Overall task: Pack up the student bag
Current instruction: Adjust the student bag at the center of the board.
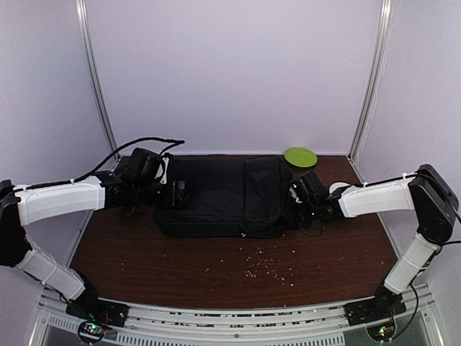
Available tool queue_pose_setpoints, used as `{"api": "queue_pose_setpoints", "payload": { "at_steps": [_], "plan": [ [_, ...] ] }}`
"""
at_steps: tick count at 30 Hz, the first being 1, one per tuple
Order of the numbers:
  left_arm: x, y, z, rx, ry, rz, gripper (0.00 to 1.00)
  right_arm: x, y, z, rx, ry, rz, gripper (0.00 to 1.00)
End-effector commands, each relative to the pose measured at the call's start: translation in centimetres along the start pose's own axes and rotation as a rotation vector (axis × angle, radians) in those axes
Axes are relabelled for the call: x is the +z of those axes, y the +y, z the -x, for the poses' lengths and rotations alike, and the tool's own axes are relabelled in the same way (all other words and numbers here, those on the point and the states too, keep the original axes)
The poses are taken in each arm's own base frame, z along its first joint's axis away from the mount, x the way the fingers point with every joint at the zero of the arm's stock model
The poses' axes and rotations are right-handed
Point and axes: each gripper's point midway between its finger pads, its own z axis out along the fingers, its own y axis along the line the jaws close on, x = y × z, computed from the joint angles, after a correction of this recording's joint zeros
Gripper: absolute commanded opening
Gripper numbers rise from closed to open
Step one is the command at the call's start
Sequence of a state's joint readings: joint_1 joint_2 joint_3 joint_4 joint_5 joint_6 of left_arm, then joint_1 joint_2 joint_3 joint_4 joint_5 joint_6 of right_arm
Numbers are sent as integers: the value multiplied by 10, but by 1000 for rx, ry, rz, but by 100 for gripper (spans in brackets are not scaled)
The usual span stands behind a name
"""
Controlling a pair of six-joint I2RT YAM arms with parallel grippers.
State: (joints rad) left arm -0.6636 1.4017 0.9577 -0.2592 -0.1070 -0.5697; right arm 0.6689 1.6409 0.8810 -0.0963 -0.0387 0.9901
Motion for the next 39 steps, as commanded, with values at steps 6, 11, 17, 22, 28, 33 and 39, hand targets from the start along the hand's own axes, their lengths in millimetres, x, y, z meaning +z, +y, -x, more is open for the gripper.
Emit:
{"api": "queue_pose_setpoints", "payload": {
  "at_steps": [6,11,17,22,28,33,39],
  "plan": [
    [11,-14,10,-3,-22,-60,78,-65,63,20,-598,-256,-19,0],
    [17,-17,6,-4,-4,-72,76,-43,56,-8,-772,-225,-80,0],
    [17,-20,3,-7,12,-92,73,-55,58,-19,-741,-210,-35,31],
    [2,-18,12,6,-19,-78,73,-113,55,2,-610,-280,2,51],
    [-18,-15,18,8,-52,-73,73,-172,39,15,-413,-374,122,59],
    [-26,-13,16,0,-59,-79,73,-190,35,26,-176,-415,342,73],
    [-26,-16,14,-29,-51,-103,73,-178,57,42,-58,-358,469,77]
  ]
}}
